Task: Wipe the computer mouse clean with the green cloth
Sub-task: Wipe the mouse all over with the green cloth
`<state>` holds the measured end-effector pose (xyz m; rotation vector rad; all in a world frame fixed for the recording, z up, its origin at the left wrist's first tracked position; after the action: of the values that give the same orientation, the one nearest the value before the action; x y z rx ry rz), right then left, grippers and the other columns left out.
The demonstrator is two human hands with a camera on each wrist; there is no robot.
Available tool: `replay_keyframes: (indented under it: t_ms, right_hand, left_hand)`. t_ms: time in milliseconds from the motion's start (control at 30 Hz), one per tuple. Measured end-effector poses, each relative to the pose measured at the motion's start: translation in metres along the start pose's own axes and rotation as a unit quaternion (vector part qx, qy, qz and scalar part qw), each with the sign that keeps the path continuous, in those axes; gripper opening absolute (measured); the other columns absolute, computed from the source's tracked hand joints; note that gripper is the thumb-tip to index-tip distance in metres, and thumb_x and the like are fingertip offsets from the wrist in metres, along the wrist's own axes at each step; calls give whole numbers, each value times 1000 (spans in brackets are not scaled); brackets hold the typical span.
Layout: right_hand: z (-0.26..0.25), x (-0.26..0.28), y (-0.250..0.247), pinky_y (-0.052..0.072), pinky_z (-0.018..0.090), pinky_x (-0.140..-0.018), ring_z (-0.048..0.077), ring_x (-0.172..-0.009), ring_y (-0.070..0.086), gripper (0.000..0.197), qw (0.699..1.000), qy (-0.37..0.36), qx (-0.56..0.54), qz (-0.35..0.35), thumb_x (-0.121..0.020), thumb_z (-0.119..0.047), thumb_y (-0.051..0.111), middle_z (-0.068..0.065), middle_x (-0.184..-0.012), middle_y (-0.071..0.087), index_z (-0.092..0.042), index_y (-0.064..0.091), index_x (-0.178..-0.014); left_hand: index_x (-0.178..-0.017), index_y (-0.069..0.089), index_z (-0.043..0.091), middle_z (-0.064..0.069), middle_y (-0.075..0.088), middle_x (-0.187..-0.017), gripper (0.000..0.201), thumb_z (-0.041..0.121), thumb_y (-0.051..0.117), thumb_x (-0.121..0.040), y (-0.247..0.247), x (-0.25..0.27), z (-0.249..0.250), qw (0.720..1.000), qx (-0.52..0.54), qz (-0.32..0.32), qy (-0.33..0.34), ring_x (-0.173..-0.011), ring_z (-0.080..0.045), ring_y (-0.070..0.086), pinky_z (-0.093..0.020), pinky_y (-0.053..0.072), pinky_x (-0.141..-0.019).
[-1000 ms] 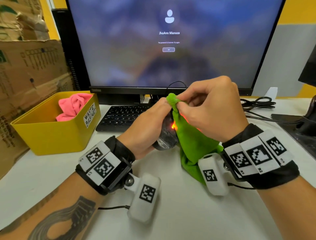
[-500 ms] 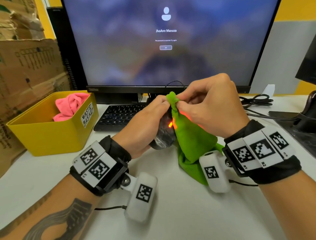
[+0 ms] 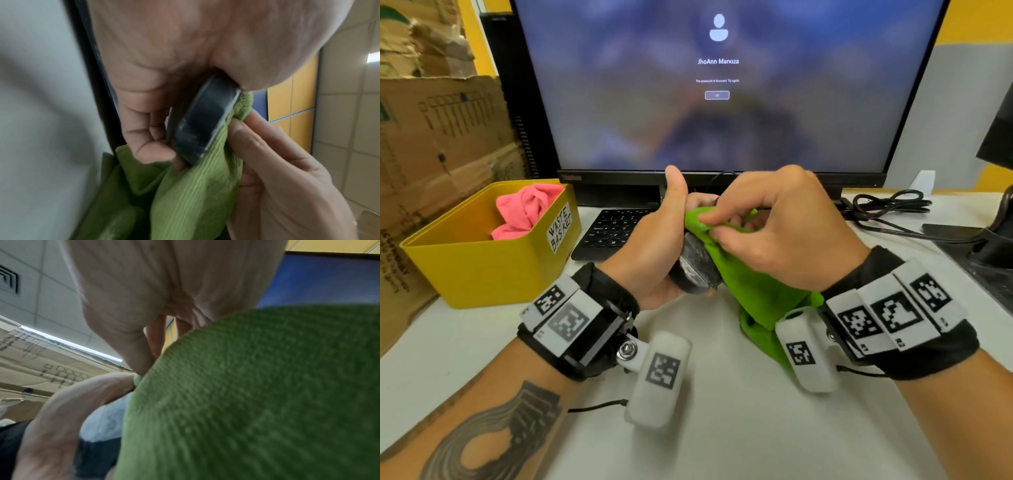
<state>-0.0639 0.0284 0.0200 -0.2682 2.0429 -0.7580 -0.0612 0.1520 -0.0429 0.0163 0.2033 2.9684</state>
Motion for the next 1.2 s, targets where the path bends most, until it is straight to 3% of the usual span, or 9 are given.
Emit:
replay_keyframes:
  t_ms: [233, 333, 467, 567, 767, 867, 1033, 1100, 1200]
  right_hand:
    - [18, -1, -20, 42, 12, -63, 11, -59, 62, 11, 996, 36, 78, 19, -76, -17, 83, -10, -68, 68, -27, 83, -81]
    - [7, 0, -12, 42, 12, -65, 13, -59, 61, 17, 997, 10, 64, 39, -74, -14, 79, -5, -70, 69, -27, 84, -85]
    - [-1, 3, 2, 41, 12, -60, 14, -60, 62, 21, 999, -1, -2, -50, -74, -9, 78, -2, -71, 69, -26, 84, -85]
    - [11, 3, -6, 46, 17, -58, 16, -59, 64, 22, 997, 29, 2, -67, -73, -8, 76, -1, -69, 70, -26, 83, -82]
    - [12, -2, -44, 62, 33, -69, 18, -73, 74, 13, 998, 39, -27, 49, -76, -12, 75, 2, -79, 76, -23, 77, -81]
    - [21, -2, -44, 63, 41, -69, 15, -70, 75, 17, 997, 65, 11, 45, -75, -11, 74, -2, -77, 76, -27, 76, -80]
    - [14, 0, -17, 53, 20, -70, 8, -65, 68, 17, 996, 52, 67, 35, -77, -18, 79, -11, -76, 73, -30, 83, -89]
    - [3, 1, -6, 51, 22, -70, 10, -67, 66, 20, 997, 19, 72, 8, -78, -18, 78, -9, -81, 73, -29, 83, -94]
    - [-9, 3, 9, 53, 27, -70, 13, -70, 67, 19, 998, -6, 31, -52, -76, -19, 79, -6, -81, 74, -32, 83, -89]
  left_hand:
    - [-120, 72, 24, -12, 77, -107, 85, 80, 12, -96, 0, 1, 2, 999, -27, 24, -15, -80, -27, 75, -38, 58, -59]
    - [-122, 70, 19, -13, 74, -99, 88, 80, 12, -96, 1, 0, 0, 1000, -22, 12, -19, -77, -28, 70, -40, 57, -64]
    - [-118, 67, 12, -12, 70, -96, 91, 79, 9, -96, -1, 0, 1, 1000, -6, 0, -12, -72, -28, 65, -39, 54, -67]
    - [-123, 69, 16, -16, 71, -96, 89, 79, 12, -97, -4, 0, 3, 1000, -3, 13, -12, -69, -29, 67, -36, 57, -62]
    - [-122, 73, 20, -27, 74, -110, 87, 79, 14, -97, -9, -3, 5, 1000, -3, 15, -3, -84, -35, 67, -39, 51, -71]
    - [-123, 73, 18, -24, 76, -101, 87, 77, 15, -99, -11, -4, 6, 1000, 0, 19, 11, -76, -32, 70, -39, 49, -72]
    - [-130, 68, 13, -31, 69, -111, 82, 71, 17, -103, -9, -7, 4, 999, 25, 30, 24, -83, -34, 69, -36, 58, -63]
    - [-132, 66, 13, -34, 66, -119, 81, 70, 16, -103, -11, -7, 3, 999, 30, 37, 26, -88, -35, 67, -38, 56, -68]
    - [-129, 69, 18, -24, 63, -104, 79, 70, 15, -104, -16, -9, 1, 998, 27, 58, 28, -89, -33, 56, -34, 44, -72]
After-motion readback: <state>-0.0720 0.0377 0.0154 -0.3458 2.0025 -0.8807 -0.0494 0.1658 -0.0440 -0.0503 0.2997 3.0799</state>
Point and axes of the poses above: each hand's wrist, its own x-axis away from the middle knuckle, its own y-axis out of the palm, z = x × y, the point moved 6 cm from there along -x, towards the middle knuckle
